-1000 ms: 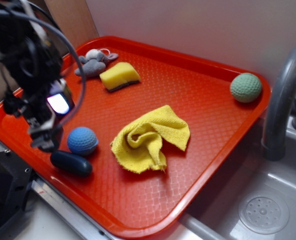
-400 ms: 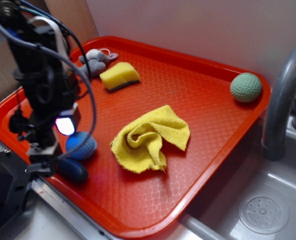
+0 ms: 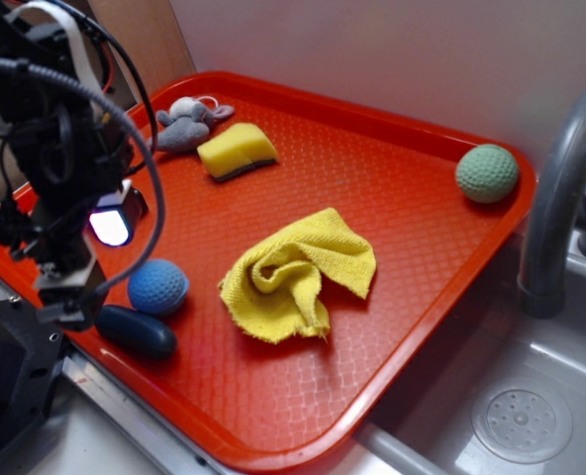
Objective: Grab the plastic pickle.
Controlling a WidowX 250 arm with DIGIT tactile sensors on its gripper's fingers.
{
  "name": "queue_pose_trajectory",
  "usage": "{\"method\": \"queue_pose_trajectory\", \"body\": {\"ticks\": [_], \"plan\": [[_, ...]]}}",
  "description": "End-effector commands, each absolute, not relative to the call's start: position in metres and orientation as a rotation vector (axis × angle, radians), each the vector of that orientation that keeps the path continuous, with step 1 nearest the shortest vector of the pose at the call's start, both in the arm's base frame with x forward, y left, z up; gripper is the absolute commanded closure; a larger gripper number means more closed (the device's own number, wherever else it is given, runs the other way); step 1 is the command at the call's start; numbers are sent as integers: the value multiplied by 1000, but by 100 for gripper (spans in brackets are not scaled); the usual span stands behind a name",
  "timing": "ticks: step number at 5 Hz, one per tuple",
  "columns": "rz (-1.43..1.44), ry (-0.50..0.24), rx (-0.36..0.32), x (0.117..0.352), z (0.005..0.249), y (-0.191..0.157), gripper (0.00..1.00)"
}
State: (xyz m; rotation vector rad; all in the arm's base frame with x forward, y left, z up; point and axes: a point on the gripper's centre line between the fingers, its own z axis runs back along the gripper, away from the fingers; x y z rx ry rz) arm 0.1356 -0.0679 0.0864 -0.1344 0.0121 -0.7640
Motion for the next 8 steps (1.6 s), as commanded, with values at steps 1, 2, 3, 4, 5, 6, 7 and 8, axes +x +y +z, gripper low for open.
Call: {"method": "queue_pose_trajectory", "body": {"ticks": [1,2,3,4,5,6,7,8], "plan": [[-637,29,-145,76,105,-53,0],[-599,21,-130,77,83,-47,0],[-587,67,-115,88,57,-50,0],[-608,97,-108,99,43,-56,0],[-610,116,-106,110,31,-60,0],[-612,143,-97,114,22,-65,0],[-624,121,-93,120,23,-70,0],[-661,109,-51,126,19,-78,0]]}}
